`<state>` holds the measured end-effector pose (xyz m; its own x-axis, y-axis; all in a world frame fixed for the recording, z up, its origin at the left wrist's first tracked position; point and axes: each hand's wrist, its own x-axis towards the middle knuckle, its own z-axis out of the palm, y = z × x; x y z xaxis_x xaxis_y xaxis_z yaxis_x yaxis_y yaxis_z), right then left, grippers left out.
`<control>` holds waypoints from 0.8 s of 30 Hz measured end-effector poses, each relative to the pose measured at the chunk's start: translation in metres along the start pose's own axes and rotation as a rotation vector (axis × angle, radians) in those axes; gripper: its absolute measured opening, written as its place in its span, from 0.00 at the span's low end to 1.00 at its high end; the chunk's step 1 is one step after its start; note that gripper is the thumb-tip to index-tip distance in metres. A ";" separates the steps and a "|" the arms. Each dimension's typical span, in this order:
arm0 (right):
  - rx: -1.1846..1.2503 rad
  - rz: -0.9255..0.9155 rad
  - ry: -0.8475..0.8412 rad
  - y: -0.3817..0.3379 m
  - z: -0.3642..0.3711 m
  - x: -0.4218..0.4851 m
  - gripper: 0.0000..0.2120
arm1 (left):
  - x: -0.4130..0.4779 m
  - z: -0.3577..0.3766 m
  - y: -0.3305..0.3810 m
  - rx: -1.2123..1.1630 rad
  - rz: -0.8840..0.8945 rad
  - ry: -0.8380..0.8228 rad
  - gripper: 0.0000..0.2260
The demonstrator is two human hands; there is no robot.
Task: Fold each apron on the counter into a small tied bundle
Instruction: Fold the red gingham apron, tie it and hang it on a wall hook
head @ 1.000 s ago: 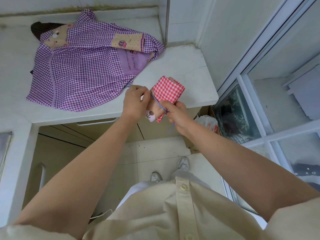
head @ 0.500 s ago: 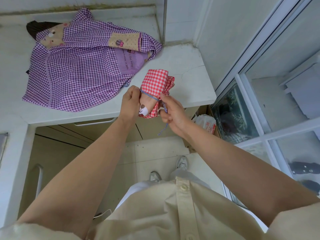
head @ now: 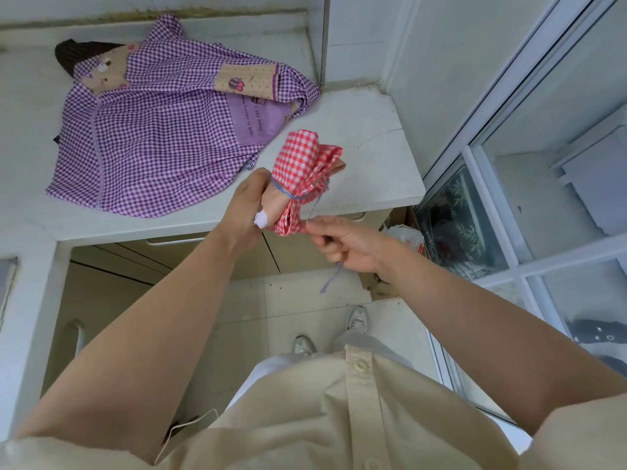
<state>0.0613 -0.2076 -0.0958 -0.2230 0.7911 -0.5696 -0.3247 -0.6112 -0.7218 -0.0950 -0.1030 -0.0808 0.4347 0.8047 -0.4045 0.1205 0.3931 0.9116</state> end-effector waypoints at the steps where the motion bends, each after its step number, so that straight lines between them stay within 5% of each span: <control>1: -0.056 0.032 -0.052 -0.001 -0.001 -0.003 0.10 | -0.003 0.001 0.002 -0.037 -0.053 -0.121 0.06; 3: -0.183 0.097 -0.062 -0.007 -0.004 -0.008 0.11 | -0.007 0.001 0.007 0.058 -0.061 -0.372 0.05; 5: -0.265 0.159 0.044 -0.020 -0.007 -0.014 0.15 | -0.012 0.001 0.014 0.506 0.076 -0.607 0.15; 7: -0.324 0.261 0.118 -0.031 -0.013 -0.018 0.15 | -0.014 0.006 0.016 0.724 0.138 -0.772 0.14; 9: -0.602 0.345 -0.065 -0.039 -0.017 -0.017 0.10 | -0.016 0.015 0.016 0.704 0.005 -0.828 0.12; 11: -0.804 0.356 -0.074 -0.046 -0.021 -0.009 0.09 | -0.014 0.024 0.012 0.773 -0.113 -0.800 0.14; 14: -0.928 0.262 0.101 -0.059 -0.017 0.000 0.05 | -0.005 0.030 0.002 0.986 -0.060 -0.646 0.14; 18: -0.873 -0.044 0.354 -0.058 -0.006 0.013 0.07 | 0.005 0.030 -0.007 1.084 0.080 -0.166 0.14; 21: -0.835 -0.233 0.499 -0.048 0.009 0.022 0.10 | 0.007 0.030 -0.012 1.029 0.166 0.189 0.14; 24: -0.621 -0.279 0.523 -0.040 0.018 0.022 0.14 | 0.008 0.030 -0.013 0.943 0.174 0.357 0.10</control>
<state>0.0525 -0.1652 -0.0720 0.2920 0.8949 -0.3374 0.2911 -0.4192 -0.8600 -0.0661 -0.1151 -0.0938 0.2409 0.9633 -0.1184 0.8014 -0.1286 0.5841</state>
